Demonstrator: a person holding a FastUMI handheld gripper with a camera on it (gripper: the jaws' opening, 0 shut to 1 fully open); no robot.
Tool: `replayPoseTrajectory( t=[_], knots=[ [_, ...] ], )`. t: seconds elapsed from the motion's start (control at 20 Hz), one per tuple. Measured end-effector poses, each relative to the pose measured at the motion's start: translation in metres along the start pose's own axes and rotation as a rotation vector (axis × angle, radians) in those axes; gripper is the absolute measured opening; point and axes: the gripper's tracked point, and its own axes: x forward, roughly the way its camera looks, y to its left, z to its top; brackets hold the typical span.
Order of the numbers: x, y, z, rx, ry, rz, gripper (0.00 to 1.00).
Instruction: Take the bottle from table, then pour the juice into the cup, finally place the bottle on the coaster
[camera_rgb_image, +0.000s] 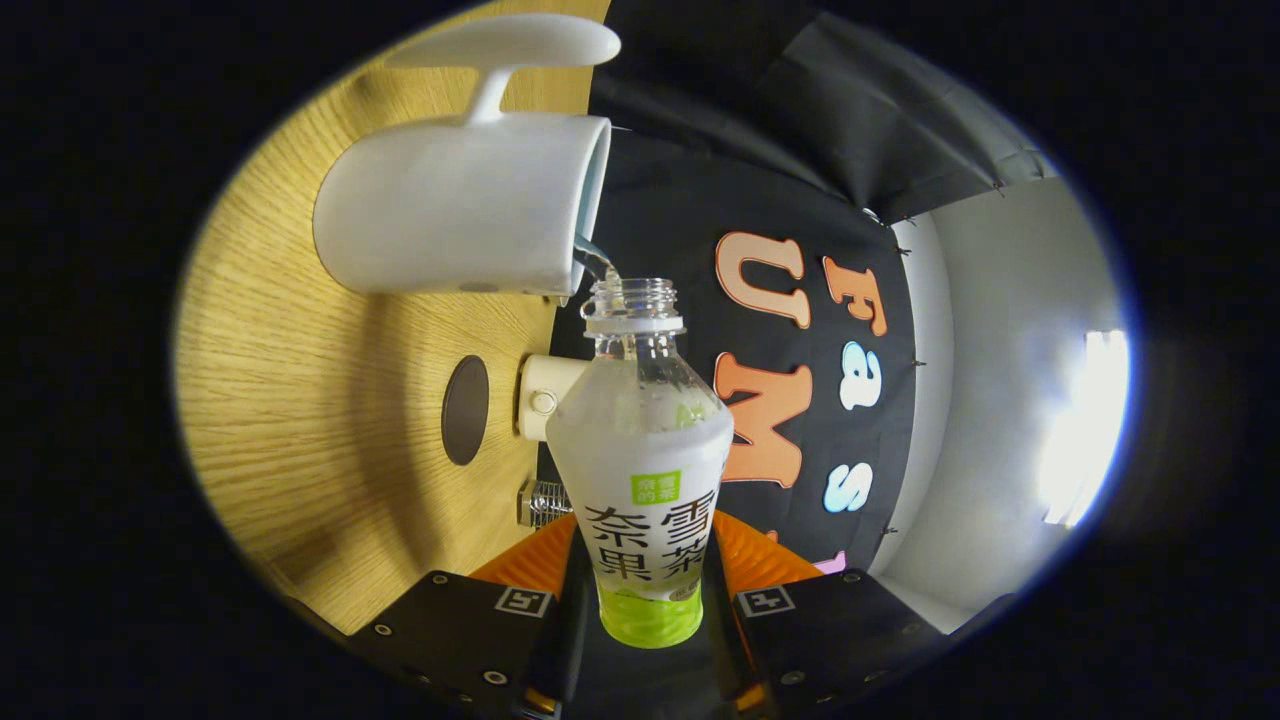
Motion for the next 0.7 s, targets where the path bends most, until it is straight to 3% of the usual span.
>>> replayPoseTrajectory(
  t=[0.7],
  knots=[
    [0.008, -0.015, 0.007, -0.084, -0.047, -0.056, 0.52]
  ],
)
